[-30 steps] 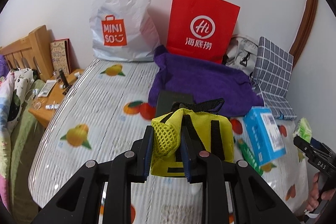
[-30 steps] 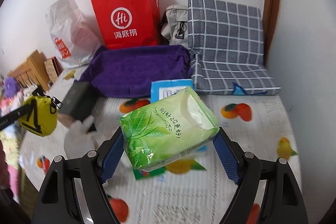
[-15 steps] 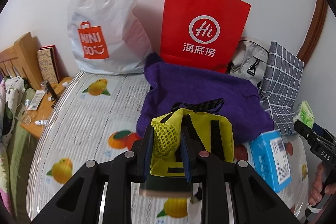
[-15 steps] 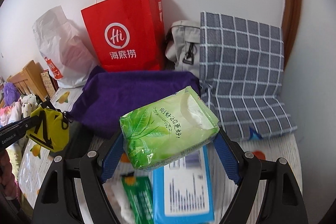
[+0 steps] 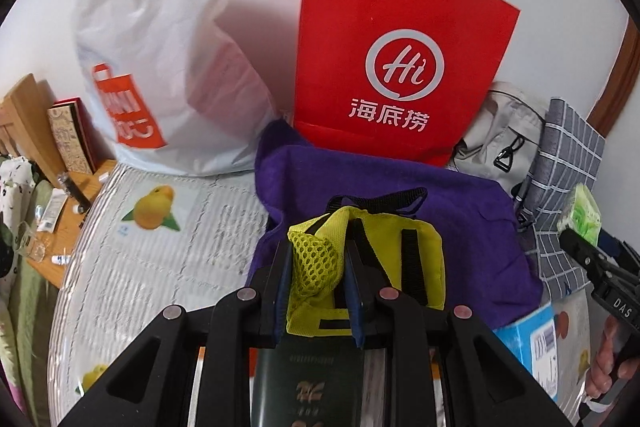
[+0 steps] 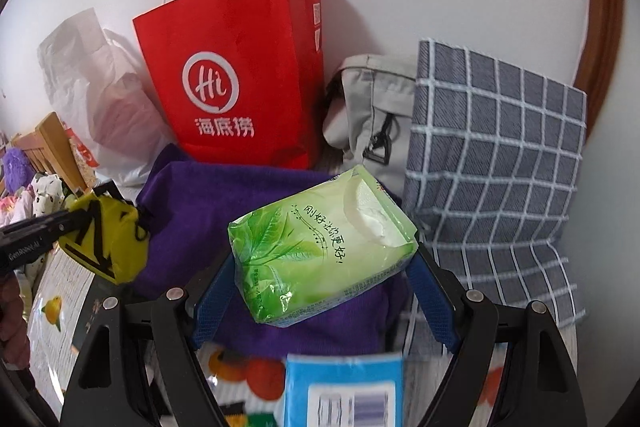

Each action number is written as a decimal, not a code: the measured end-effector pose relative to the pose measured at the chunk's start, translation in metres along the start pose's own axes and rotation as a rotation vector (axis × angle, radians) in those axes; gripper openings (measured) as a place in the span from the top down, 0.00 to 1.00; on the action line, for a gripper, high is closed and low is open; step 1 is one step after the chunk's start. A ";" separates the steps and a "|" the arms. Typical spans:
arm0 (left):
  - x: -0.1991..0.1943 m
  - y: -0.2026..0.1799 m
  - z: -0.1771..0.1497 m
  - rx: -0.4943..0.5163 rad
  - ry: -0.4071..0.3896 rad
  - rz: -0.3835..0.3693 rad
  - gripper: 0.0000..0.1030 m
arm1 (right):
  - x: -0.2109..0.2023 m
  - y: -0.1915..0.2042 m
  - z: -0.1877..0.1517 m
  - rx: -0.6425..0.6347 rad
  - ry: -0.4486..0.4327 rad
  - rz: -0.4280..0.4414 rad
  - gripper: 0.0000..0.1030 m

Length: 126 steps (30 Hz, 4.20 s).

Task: Organize soft objects
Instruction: 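Carry the pouch and wipes pack with both tools over the purple towel, then lower both items onto the purple towel and open both tools, then grasp the white glove with the left tool while the right tool grasps the white sponge block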

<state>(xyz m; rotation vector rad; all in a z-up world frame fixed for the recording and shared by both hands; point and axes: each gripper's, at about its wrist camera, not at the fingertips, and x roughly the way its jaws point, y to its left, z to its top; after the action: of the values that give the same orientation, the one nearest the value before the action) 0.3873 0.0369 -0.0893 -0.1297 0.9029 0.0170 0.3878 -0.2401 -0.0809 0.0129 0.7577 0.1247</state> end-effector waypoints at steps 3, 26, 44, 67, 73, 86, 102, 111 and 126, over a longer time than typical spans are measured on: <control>0.014 -0.005 0.011 0.004 0.007 0.003 0.78 | 0.017 -0.001 0.009 0.001 0.005 0.010 0.21; 0.117 -0.008 0.029 -0.042 0.123 -0.055 0.77 | 0.130 0.005 -0.027 -0.098 0.277 0.078 0.20; 0.102 0.013 0.035 -0.095 0.088 -0.087 0.41 | 0.112 0.003 -0.018 -0.108 0.229 0.047 0.09; -0.063 -0.013 -0.055 0.029 0.013 -0.128 0.42 | -0.070 0.012 -0.093 0.103 0.073 0.192 0.09; -0.094 0.011 -0.108 -0.013 0.008 -0.113 0.41 | -0.098 0.029 -0.144 0.080 0.087 0.193 0.09; -0.110 0.043 -0.196 -0.063 0.034 -0.077 0.41 | -0.130 0.106 -0.225 -0.129 0.045 0.222 0.09; -0.098 0.037 -0.229 -0.052 0.082 -0.091 0.41 | -0.112 0.103 -0.248 -0.095 0.046 0.165 0.54; -0.079 0.001 -0.235 -0.014 0.138 -0.144 0.41 | -0.141 0.034 -0.259 0.010 0.051 -0.013 0.53; -0.032 -0.048 -0.219 -0.042 0.193 -0.161 0.31 | -0.105 -0.023 -0.290 0.126 0.136 -0.026 0.50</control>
<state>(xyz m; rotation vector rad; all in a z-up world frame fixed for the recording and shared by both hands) 0.1992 -0.0360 -0.1932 -0.2461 1.0829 -0.1284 0.1158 -0.2846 -0.2204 0.1154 0.9008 0.0529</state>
